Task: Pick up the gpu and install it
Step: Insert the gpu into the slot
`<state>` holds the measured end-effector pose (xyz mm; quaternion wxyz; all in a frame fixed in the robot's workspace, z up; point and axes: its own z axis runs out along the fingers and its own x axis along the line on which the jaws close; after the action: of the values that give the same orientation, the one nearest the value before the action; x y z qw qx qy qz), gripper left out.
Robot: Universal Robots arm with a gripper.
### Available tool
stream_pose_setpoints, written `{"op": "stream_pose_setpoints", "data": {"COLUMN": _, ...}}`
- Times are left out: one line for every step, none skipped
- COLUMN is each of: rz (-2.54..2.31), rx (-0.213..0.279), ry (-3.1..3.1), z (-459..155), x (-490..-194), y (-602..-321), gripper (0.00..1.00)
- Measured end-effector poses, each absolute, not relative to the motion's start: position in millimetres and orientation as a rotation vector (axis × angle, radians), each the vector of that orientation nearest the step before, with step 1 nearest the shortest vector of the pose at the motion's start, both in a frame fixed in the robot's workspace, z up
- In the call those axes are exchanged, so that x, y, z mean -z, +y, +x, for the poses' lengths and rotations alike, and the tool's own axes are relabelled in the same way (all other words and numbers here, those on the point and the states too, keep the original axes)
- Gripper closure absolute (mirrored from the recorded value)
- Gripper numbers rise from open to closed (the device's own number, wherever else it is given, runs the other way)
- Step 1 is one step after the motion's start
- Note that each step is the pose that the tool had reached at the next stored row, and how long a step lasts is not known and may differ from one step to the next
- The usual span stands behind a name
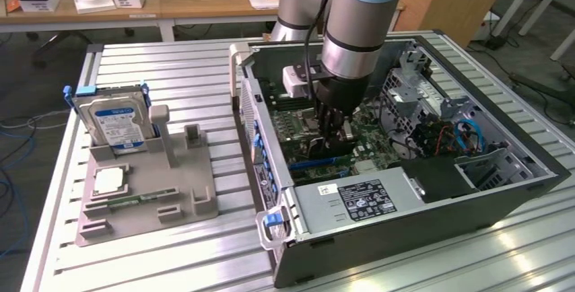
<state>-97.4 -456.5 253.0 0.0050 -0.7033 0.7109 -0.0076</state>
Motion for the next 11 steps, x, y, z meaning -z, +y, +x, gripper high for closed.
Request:
{"op": "stream_pose_setpoints", "data": {"rz": -2.202, "rx": 0.024, "ry": 2.226, "z": -97.4, "x": -252.9, "y": -456.5, "gripper": 0.74}}
{"op": "stream_pose_setpoints", "data": {"rz": -2.202, "rx": 0.024, "ry": 2.226, "z": -97.4, "x": -252.7, "y": -456.5, "gripper": 0.74}}
{"op": "stream_pose_setpoints", "data": {"rz": -2.202, "rx": 0.024, "ry": 2.226, "z": -97.4, "x": -252.5, "y": -456.4, "gripper": 0.74}}
{"op": "stream_pose_setpoints", "data": {"rz": -2.202, "rx": 0.024, "ry": 2.226, "z": -97.4, "x": -252.5, "y": -456.4, "gripper": 0.74}}
{"op": "stream_pose_setpoints", "data": {"rz": -2.203, "rx": 0.024, "ry": 2.226, "z": -97.4, "x": -252.4, "y": -456.5, "gripper": 0.74}}
{"op": "stream_pose_setpoints", "data": {"rz": -2.202, "rx": 0.024, "ry": 2.226, "z": -97.4, "x": -252.0, "y": -456.4, "gripper": 0.74}}
{"op": "stream_pose_setpoints", "data": {"rz": -2.203, "rx": 0.024, "ry": 2.225, "z": -97.4, "x": -251.2, "y": -456.3, "gripper": 0.74}}
{"op": "stream_pose_setpoints", "data": {"rz": -2.203, "rx": 0.024, "ry": 2.225, "z": -97.5, "x": -250.4, "y": -456.3, "gripper": 0.74}}
{"op": "stream_pose_setpoints", "data": {"rz": -2.204, "rx": 0.024, "ry": 2.224, "z": -97.6, "x": -249.6, "y": -456.2, "gripper": 0.74}}
{"op": "stream_pose_setpoints", "data": {"rz": -2.205, "rx": 0.024, "ry": 2.224, "z": -97.7, "x": -249.0, "y": -456.2, "gripper": 0.74}}
{"op": "stream_pose_setpoints", "data": {"rz": -2.205, "rx": 0.024, "ry": 2.224, "z": -97.7, "x": -248.9, "y": -456.2, "gripper": 0.74}}
